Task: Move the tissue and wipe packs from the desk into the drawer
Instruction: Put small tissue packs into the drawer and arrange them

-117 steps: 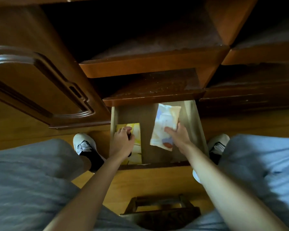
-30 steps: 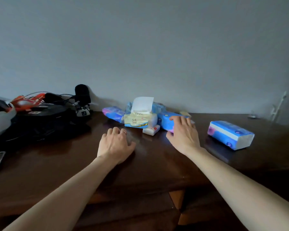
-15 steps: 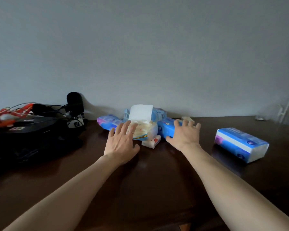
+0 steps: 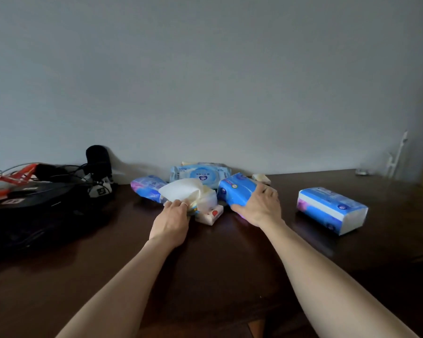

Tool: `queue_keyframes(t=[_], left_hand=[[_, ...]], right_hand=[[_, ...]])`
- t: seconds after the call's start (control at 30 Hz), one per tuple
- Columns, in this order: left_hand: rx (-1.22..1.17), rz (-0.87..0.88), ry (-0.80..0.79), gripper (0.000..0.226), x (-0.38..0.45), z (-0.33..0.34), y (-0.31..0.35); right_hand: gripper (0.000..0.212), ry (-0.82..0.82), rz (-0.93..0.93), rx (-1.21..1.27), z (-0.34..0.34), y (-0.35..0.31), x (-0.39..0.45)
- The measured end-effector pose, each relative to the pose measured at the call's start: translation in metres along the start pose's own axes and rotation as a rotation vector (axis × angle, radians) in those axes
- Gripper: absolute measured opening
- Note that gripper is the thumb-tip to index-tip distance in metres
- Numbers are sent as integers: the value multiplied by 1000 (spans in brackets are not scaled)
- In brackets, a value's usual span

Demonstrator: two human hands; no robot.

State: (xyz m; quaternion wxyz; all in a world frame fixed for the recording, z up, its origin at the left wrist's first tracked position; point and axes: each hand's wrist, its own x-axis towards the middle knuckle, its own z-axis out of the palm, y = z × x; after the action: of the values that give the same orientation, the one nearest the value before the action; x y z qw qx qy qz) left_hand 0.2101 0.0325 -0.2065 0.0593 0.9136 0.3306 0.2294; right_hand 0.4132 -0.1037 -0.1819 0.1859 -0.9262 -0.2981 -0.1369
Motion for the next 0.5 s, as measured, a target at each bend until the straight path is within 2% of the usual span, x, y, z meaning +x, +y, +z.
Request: queue_keyframes(t=[0.13,0.27,0.4,0.5], left_hand=[[-132,0,56,29,-32,-13,-3],[-362,-98,245,33,-84,-42,9],[-501,-49,414,22,-149,-73,31],[-568,52,459,9,-214,-81,48]], right_hand=[[97,101,9,51,-8,8,-38],[91,130,69,176,-31,5,-89],[97,142,181,548,-60,-7,-159],[107,210,132,814,-67,-17,-234]])
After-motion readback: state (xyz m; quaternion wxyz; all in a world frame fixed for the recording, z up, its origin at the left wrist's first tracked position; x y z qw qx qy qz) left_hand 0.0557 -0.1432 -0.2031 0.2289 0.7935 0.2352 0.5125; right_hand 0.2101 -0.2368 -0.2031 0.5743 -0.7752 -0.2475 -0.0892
